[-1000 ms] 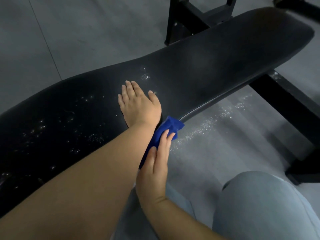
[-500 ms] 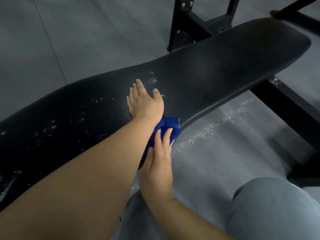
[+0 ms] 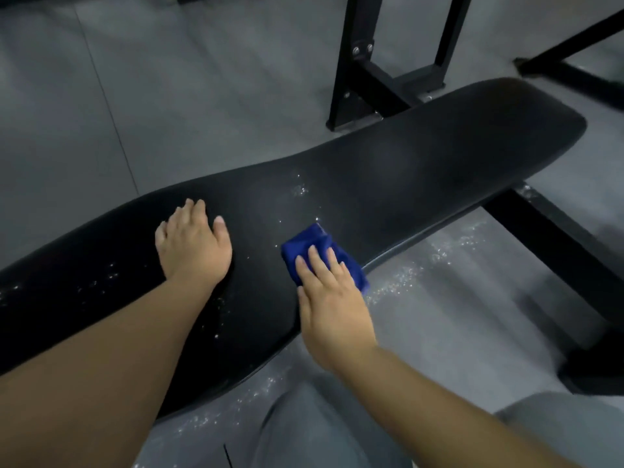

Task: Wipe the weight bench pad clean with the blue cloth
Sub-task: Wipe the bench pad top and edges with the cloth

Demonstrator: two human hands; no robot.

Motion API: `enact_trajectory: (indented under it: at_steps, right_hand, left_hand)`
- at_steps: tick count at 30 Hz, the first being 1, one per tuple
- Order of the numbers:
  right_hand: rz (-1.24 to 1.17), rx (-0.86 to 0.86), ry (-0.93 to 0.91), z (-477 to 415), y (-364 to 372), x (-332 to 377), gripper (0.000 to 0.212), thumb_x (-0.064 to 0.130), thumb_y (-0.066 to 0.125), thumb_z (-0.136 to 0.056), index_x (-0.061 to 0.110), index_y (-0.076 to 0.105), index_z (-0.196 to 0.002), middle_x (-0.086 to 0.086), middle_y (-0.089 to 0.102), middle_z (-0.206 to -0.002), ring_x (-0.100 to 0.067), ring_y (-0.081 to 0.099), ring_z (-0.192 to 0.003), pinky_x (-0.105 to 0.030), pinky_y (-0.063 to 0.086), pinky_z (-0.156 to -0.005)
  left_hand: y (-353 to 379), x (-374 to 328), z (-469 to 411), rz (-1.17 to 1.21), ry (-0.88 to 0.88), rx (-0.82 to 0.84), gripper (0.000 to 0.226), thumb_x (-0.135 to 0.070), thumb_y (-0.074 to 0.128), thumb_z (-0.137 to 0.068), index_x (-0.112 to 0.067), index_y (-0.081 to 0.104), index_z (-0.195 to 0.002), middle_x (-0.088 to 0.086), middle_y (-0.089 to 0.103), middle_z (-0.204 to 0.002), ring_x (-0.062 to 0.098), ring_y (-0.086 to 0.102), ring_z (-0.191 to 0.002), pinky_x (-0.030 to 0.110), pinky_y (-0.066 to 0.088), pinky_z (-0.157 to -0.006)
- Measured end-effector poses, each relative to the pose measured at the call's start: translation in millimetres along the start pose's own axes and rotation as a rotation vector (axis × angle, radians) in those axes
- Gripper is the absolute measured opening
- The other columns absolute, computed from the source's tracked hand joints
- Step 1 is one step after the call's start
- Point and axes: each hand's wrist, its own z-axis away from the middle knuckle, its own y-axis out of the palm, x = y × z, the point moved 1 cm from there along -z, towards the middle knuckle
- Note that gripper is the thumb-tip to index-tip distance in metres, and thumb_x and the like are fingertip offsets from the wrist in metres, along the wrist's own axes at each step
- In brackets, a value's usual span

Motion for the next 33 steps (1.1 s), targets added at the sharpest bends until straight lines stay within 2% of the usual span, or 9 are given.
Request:
enact_trajectory:
  at_steps: [2, 5, 9, 11, 13, 18, 21, 25, 33]
  right_hand:
    - [-0.037, 0.037, -0.008, -14.1, -15.7, -23.6, 0.047, 0.022, 0.035, -0.096, 0.016, 0.044, -0.141, -0.005, 0.034, -0.153, -0.028, 0.024, -0.144, -0.033, 0.012, -0.116]
    - [-0.001, -0.027, 0.203, -48.8, -43.7, -71.0, 0.042, 0.012, 0.04, -0.095, 0.011, 0.048, -0.137, -0.009, 0.035, -0.152, -0.03, 0.025, -0.142, -0.036, 0.016, -0.115]
    - [0.005, -0.176, 0.418, -71.8, -46.5, -75.6, 0.036, 0.004, 0.031, -0.082, 0.001, 0.061, -0.102, -0.017, 0.056, -0.123, -0.04, 0.044, -0.118, -0.042, 0.034, -0.1]
    - [0.055, -0.18, 0.348, -63.5, -29.6, -42.0, 0.044, 0.011, 0.024, -0.071, 0.004, 0.06, -0.095, -0.018, 0.058, -0.117, -0.041, 0.049, -0.109, -0.044, 0.041, -0.09]
    - [0.053, -0.1, 0.168, -42.3, -8.5, -4.4, 0.056, 0.016, 0.023, -0.068, 0.008, 0.063, -0.106, -0.015, 0.06, -0.124, -0.039, 0.052, -0.116, -0.044, 0.045, -0.096]
    - [-0.04, -0.003, -0.146, -35.8, -1.4, -8.6, 0.052, 0.013, 0.038, -0.073, 0.014, 0.066, -0.116, -0.009, 0.059, -0.133, -0.036, 0.051, -0.126, -0.046, 0.028, -0.108]
    - [-0.057, -0.135, 0.055, -83.8, -20.6, -55.7, 0.044, 0.01, 0.037, -0.079, 0.003, 0.062, -0.115, -0.019, 0.049, -0.14, -0.043, 0.038, -0.134, -0.048, 0.026, -0.112]
    - [-0.065, -0.084, 0.359, -124.3, -24.6, -60.4, 0.034, 0.013, 0.039, -0.089, 0.005, 0.049, -0.121, -0.009, 0.016, -0.159, -0.033, 0.004, -0.146, -0.042, 0.006, -0.119]
    - [-0.09, 0.139, -0.182, -69.6, -3.4, 15.7, 0.033, 0.026, 0.034, -0.1, 0.018, 0.048, -0.128, 0.001, 0.016, -0.159, -0.024, 0.004, -0.148, -0.035, 0.001, -0.119]
  left_hand:
    - [-2.4, 0.9, -3.0, -0.044, 0.014, -0.019, 0.054, -0.037, 0.028, -0.098, -0.006, 0.043, -0.139, 0.013, 0.043, -0.146, 0.028, 0.04, -0.134, 0.046, 0.021, -0.114]
    - [-11.6, 6.0, -10.2, -0.127, 0.061, 0.026, 0.052, -0.036, 0.023, -0.099, -0.01, 0.049, -0.137, 0.007, 0.048, -0.143, 0.024, 0.048, -0.128, 0.042, 0.017, -0.114]
    - [-16.0, 10.6, -12.6, -0.159, 0.083, 0.04, 0.049, -0.03, 0.021, -0.099, -0.013, 0.053, -0.134, 0.004, 0.054, -0.138, 0.019, 0.054, -0.121, 0.038, 0.017, -0.113]
    - [-14.8, 8.7, -12.9, -0.104, 0.039, 0.022, 0.048, -0.028, 0.023, -0.1, -0.011, 0.054, -0.132, 0.005, 0.055, -0.137, 0.02, 0.051, -0.125, 0.037, 0.02, -0.112]
    - [-17.2, 5.5, -14.2, -0.049, -0.014, 0.044, 0.048, -0.028, 0.022, -0.101, -0.008, 0.052, -0.133, 0.008, 0.055, -0.136, 0.022, 0.049, -0.128, 0.037, 0.022, -0.112]
    - [-26.3, 7.2, -16.3, 0.13, -0.15, 0.131, 0.052, -0.036, 0.02, -0.101, -0.011, 0.05, -0.136, 0.012, 0.054, -0.137, 0.032, 0.052, -0.122, 0.045, 0.039, -0.102]
    - [-21.6, 5.1, -14.2, 0.171, -0.17, 0.15, 0.052, -0.039, 0.019, -0.101, -0.015, 0.039, -0.144, 0.009, 0.04, -0.149, 0.029, 0.044, -0.131, 0.043, 0.036, -0.104]
    - [-14.1, 1.1, -7.9, 0.185, -0.122, 0.128, 0.049, -0.033, 0.019, -0.102, -0.018, 0.031, -0.148, 0.004, 0.028, -0.155, 0.026, 0.027, -0.142, 0.04, 0.024, -0.113]
    - [-7.4, 9.8, -7.1, 0.248, -0.009, 0.129, 0.05, -0.028, 0.02, -0.102, -0.013, 0.025, -0.149, 0.005, 0.02, -0.158, 0.018, 0.014, -0.146, 0.033, 0.009, -0.118]
